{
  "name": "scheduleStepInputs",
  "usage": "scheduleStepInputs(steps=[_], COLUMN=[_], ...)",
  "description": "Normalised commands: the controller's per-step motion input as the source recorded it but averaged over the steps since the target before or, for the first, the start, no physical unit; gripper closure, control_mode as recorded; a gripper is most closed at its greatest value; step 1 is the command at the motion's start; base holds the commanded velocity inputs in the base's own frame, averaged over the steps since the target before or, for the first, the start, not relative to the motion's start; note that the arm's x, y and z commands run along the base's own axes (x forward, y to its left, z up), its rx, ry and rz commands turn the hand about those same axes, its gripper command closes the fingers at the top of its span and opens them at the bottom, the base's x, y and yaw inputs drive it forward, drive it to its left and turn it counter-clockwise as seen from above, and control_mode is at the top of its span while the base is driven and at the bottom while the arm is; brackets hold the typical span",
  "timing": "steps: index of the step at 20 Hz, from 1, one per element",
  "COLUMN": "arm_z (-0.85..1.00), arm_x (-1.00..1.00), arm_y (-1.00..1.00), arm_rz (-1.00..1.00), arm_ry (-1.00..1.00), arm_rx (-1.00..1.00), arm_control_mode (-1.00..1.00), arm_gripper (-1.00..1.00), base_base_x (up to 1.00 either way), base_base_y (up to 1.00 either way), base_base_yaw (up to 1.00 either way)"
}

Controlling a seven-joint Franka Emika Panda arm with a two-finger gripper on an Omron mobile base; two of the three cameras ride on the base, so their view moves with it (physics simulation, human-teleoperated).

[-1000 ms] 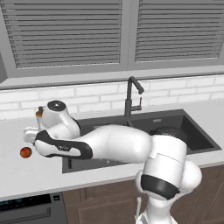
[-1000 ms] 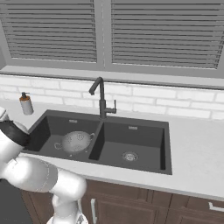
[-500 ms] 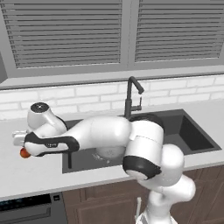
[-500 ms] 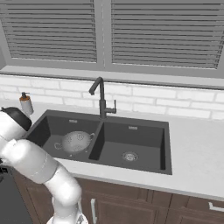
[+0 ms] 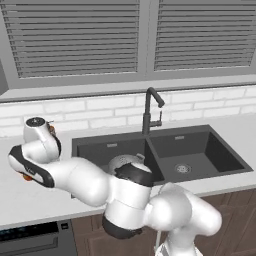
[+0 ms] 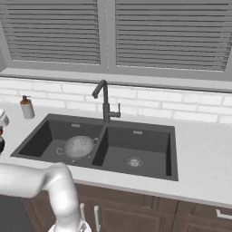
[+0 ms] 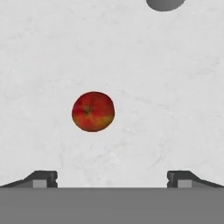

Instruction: Put the colander in the sink, put the apple in the colander, and turn on the sink faucet and pour water over the colander.

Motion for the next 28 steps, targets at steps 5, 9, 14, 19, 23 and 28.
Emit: scheduleStepInputs(steps=[5, 9, 14, 19, 23, 28], arm_z=[-0.27, -0.4, -0.38, -0.32, -0.29, -0.31], arm_x=[0.04, 0.02, 0.08, 0.18, 0.19, 0.26], arm_y=[0.35, 0.07, 0.0, 0.01, 0.12, 0.26], arm_rz=[0.05, 0.06, 0.05, 0.01, 0.02, 0.02], arm_ry=[0.0, 0.0, -0.02, -0.07, -0.13, -0.06], arm_rx=[-0.05, -0.01, 0.0, 0.0, 0.0, 0.0], arm_control_mode=[-1.0, -1.0, -1.0, -1.0, -1.0, -1.0], arm_gripper=[-1.0, -1.0, -1.0, -1.0, -1.0, -1.0], base_base_x=[0.0, 0.0, 0.0, 0.0, 0.0, 0.0], base_base_y=[0.0, 0.0, 0.0, 0.0, 0.0, 0.0], base_base_yaw=[0.0, 0.0, 0.0, 0.0, 0.0, 0.0])
